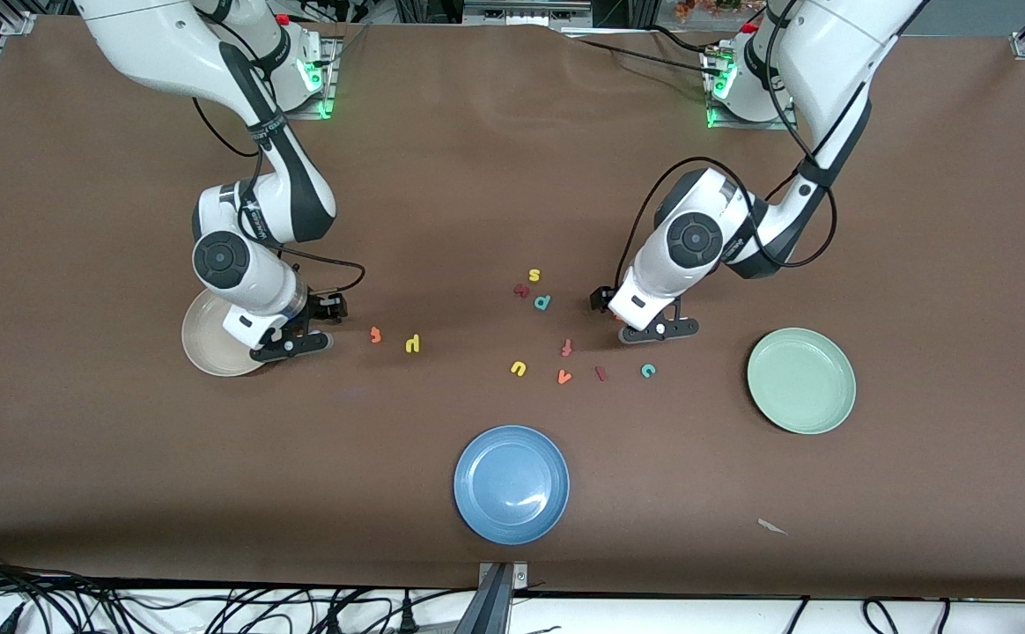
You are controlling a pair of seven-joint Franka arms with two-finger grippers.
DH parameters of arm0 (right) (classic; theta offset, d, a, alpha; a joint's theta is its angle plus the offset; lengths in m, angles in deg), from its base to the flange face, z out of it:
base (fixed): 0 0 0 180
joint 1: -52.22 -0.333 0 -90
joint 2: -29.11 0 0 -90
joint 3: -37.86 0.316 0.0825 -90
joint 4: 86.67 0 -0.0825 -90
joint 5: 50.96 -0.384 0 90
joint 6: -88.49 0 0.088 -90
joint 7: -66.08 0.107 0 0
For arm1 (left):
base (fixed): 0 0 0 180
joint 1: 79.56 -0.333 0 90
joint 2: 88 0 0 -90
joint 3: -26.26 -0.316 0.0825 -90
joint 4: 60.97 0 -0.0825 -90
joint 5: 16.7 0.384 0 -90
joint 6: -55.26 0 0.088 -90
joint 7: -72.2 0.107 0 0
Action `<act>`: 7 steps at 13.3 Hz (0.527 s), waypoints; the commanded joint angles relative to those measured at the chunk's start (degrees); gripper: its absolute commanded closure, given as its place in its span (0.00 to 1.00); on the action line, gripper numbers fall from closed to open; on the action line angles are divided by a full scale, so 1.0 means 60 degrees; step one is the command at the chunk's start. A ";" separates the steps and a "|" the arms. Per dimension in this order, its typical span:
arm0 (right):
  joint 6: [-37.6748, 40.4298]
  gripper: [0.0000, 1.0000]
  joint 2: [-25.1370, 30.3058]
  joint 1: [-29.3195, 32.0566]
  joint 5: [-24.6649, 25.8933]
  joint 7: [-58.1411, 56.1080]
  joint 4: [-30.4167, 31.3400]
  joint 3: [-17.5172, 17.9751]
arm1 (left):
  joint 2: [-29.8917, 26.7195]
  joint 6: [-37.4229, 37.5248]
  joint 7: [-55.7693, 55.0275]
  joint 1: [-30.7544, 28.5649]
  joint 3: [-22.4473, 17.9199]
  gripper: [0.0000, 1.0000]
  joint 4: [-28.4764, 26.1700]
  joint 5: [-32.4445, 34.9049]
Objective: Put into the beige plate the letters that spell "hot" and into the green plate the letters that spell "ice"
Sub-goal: 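Pinch the orange e with the left gripper while the right gripper lowers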
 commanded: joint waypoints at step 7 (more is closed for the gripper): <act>-0.0524 0.41 -0.0253 0.0410 0.0074 -0.0588 0.0046 -0.0060 | 0.0738 -0.0155 -0.1412 0.0147 0.0013 0.06 0.0199 0.1874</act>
